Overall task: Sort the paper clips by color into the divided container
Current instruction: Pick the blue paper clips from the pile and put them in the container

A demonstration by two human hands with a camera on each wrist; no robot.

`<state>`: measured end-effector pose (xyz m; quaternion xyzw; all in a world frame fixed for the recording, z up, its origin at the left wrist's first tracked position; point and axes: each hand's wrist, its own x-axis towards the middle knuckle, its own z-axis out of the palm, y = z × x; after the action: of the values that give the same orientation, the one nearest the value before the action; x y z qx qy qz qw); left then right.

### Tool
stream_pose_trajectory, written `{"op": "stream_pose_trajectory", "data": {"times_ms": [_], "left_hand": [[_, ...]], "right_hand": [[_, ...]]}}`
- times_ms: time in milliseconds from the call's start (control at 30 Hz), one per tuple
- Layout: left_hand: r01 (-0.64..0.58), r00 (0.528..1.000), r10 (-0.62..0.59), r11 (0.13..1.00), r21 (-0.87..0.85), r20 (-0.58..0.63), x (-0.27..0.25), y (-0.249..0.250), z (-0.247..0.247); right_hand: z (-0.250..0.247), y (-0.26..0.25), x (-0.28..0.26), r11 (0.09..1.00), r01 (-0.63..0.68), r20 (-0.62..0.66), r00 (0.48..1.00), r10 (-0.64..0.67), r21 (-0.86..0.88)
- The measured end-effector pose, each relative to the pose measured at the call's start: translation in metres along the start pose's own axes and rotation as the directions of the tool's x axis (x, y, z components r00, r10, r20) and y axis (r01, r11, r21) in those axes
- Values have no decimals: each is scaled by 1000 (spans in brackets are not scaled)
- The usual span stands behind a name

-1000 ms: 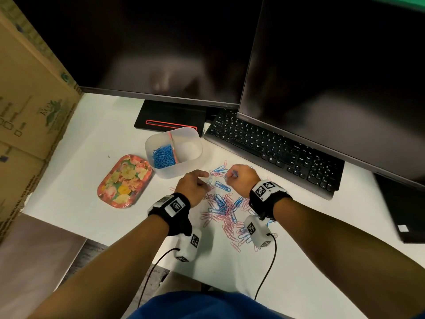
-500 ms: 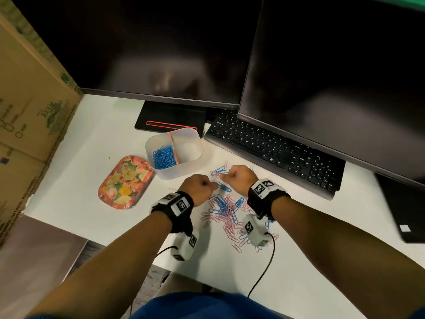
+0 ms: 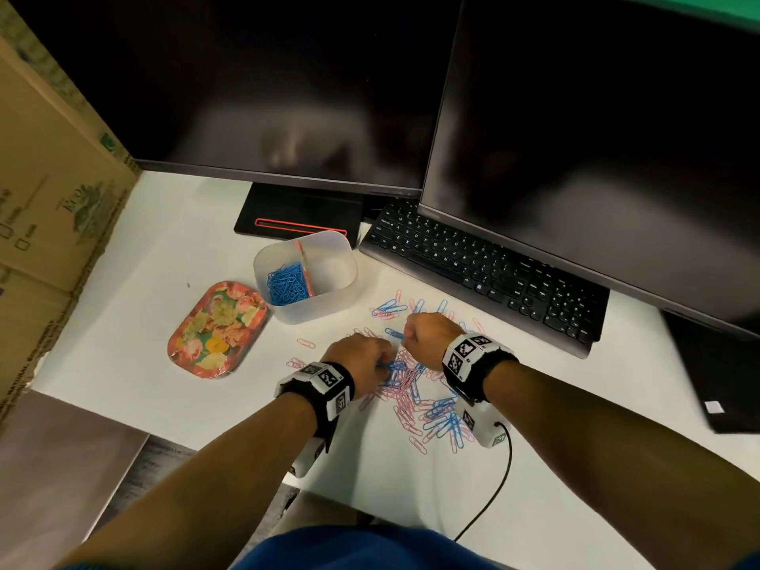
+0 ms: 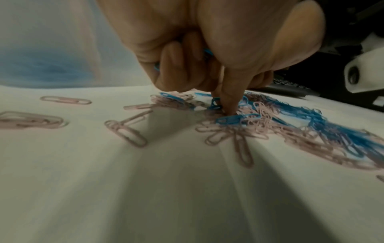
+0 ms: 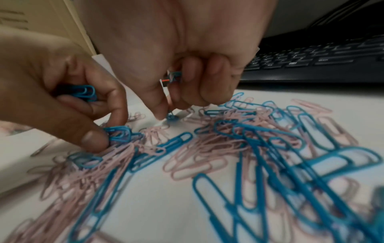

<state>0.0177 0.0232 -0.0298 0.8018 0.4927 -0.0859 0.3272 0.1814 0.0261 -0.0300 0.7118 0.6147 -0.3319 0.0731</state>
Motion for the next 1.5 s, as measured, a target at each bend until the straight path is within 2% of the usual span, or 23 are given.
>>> {"op": "stream_pose_trajectory", "data": {"times_ms": [100, 200, 300, 433, 633, 733, 800, 867, 933, 967, 1033, 1133, 1233, 1300, 1400, 1500], "left_hand": [[35, 998, -41, 992, -121, -45, -1, -5, -4], [60, 989, -103, 933, -354, -105, -2, -11, -9], [97, 982, -164, 862, -498, -93, -5, -15, -13], [102, 975, -201, 789, -605, -97, -8, -15, -18], [86, 982, -188, 583, -808, -31, -18, -11, -34], [105, 971, -237, 490, -865, -16, -27, -14, -52], [101, 950, -309, 421, -902, -38, -31, -22, -64], [102, 900, -435, 301, -948, -41, -32, -35, -78], [104, 838, -545, 190, -976, -17, -33, -49, -95], [115, 823, -568, 171, -979, -2, -30, -51, -101], [137, 790, -613, 175, -975, 1, -27, -61, -114], [144, 768, -641, 140, -980, 21, -23, -73, -130], [126, 761, -645, 54, -991, 62, -18, -77, -141], [120, 751, -657, 39, -992, 65, -15, -77, -144], [109, 750, -660, 85, -990, 26, -9, -76, -145], [71, 748, -659, 201, -977, -81, -8, -70, -146]], "right_hand": [[-6, 8, -2, 988, 26, -37, 999, -21, 150], [-16, 13, -1, 956, 61, -90, 995, -37, 286], [-25, 12, 2, 937, 76, -132, 991, -33, 342], [-32, 10, 6, 909, 81, -140, 990, -25, 409], [-44, -1, -3, 821, 108, -124, 991, -46, 561], [-56, -14, -6, 778, 111, -111, 992, -54, 619], [-61, -32, -4, 721, 101, -81, 995, -62, 685], [-64, -57, 2, 657, 85, -39, 996, -85, 749], [-64, -89, 10, 653, 97, -7, 990, -138, 751], [-63, -100, 12, 680, 100, 2, 989, -149, 726], [-61, -129, 18, 744, 110, 18, 987, -161, 659], [-59, -163, 29, 754, 58, 85, 985, -149, 654], [-63, -176, 40, 817, 115, 39, 985, -166, 565], [-67, -177, 40, 840, 144, 6, 985, -173, 523], [-73, -166, 39, 850, 193, -39, 979, -199, 491], [-78, -140, 32, 758, 185, -93, 982, -163, 626]]}}
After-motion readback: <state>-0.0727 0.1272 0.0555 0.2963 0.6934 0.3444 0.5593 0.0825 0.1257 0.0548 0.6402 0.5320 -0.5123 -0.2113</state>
